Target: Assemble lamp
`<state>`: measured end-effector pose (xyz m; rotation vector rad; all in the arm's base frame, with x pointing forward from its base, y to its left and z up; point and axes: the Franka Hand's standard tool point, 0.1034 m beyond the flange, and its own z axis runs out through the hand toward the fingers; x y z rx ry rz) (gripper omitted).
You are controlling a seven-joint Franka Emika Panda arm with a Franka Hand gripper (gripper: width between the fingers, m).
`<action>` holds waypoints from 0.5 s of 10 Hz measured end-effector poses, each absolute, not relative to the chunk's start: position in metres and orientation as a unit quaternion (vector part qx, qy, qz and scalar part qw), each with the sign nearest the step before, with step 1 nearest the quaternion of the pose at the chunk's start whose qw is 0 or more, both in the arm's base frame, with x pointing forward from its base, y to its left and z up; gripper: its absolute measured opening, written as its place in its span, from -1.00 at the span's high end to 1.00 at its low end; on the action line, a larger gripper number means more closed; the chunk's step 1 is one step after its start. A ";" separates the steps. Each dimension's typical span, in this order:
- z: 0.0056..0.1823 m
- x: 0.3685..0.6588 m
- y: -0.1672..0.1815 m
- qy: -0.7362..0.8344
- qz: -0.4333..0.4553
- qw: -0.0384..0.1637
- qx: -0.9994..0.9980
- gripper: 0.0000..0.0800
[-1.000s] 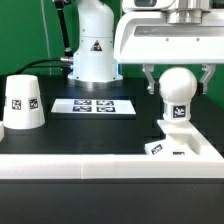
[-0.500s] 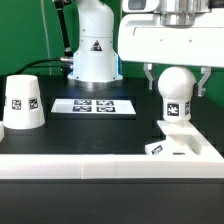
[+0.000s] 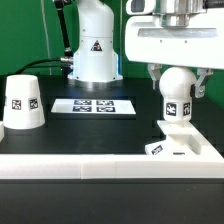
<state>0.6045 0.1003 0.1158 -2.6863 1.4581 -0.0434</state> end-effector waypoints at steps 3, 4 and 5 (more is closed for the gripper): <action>0.115 0.603 0.103 0.609 0.016 0.057 -0.791 -0.45; 0.114 0.602 0.104 0.644 0.029 0.062 -0.762 -0.45; 0.114 0.603 0.104 0.665 0.037 0.065 -0.743 -0.45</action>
Offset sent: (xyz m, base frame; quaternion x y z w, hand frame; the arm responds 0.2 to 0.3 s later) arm 0.0031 -0.0008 -0.0008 -0.0354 -0.0450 0.3134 0.9479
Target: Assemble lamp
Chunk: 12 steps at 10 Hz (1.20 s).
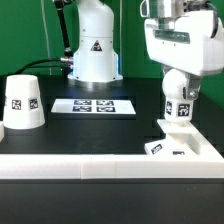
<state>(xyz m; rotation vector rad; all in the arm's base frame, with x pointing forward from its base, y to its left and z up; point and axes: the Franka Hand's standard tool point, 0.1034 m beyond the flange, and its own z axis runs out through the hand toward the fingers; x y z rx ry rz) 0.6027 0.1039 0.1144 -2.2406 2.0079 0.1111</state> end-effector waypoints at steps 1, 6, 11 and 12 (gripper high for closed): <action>0.114 0.603 0.104 0.694 0.046 0.072 -0.715 -0.45; 0.114 0.603 0.108 0.668 0.047 0.079 -0.739 -0.73; 0.115 0.603 0.108 0.469 0.027 0.089 -0.878 -0.75; 0.115 0.603 0.108 0.440 0.024 0.090 -0.893 -0.75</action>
Offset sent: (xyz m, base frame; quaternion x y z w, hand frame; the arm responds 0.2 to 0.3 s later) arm 0.0000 0.0000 0.0000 0.0000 0.0000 0.0650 0.9979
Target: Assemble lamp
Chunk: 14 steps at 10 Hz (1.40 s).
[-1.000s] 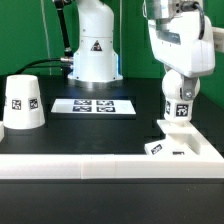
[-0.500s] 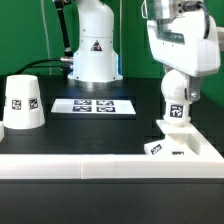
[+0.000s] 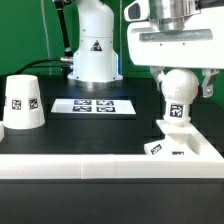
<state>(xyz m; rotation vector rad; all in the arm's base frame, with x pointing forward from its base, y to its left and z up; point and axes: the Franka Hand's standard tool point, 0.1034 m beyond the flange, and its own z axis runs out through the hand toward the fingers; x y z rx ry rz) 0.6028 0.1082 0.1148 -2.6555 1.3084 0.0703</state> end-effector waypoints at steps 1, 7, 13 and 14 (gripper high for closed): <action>0.115 0.603 0.108 0.418 0.021 0.091 -0.904 -0.75; 0.119 0.606 0.113 -0.012 -0.031 0.036 -0.999 -0.75; 0.117 0.609 0.102 -0.250 -0.043 0.022 -0.967 -0.75; 0.117 0.609 0.100 -0.302 -0.043 0.017 -0.952 -0.75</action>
Offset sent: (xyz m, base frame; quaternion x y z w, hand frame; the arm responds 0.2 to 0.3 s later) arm -0.0006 0.0096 0.0142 -0.0556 0.0927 -0.4265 0.8980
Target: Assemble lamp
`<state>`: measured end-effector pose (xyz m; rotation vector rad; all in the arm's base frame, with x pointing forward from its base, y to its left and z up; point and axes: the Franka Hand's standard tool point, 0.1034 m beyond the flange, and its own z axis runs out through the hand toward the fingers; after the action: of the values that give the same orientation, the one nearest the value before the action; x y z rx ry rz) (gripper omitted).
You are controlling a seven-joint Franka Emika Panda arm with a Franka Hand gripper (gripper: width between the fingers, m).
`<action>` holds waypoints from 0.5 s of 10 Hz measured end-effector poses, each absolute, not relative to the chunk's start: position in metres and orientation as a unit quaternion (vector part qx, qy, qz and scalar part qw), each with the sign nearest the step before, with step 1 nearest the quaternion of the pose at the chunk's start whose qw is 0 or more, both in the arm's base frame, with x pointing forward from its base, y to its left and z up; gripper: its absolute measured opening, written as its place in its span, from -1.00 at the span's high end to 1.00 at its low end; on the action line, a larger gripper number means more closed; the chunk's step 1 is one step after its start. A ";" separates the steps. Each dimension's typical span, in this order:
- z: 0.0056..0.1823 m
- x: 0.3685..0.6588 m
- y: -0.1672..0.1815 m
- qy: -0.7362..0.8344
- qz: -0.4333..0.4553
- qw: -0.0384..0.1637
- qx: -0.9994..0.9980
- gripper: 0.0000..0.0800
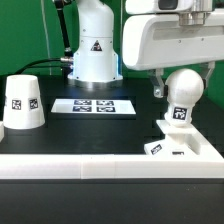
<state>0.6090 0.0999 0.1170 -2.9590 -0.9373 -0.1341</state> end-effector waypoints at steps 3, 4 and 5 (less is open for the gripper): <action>0.118 0.613 0.102 -0.429 -0.039 -0.004 -0.903 -0.75; 0.117 0.613 0.103 -0.467 -0.032 -0.010 -0.884 -0.75; 0.115 0.612 0.105 -0.489 -0.028 -0.014 -0.872 -0.75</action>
Offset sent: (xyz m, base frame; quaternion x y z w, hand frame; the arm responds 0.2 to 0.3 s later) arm 0.0095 0.0123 -0.0018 0.0011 -0.0477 -0.2675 0.9624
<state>0.6123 0.1051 0.1155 -2.7631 -1.5489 -0.0896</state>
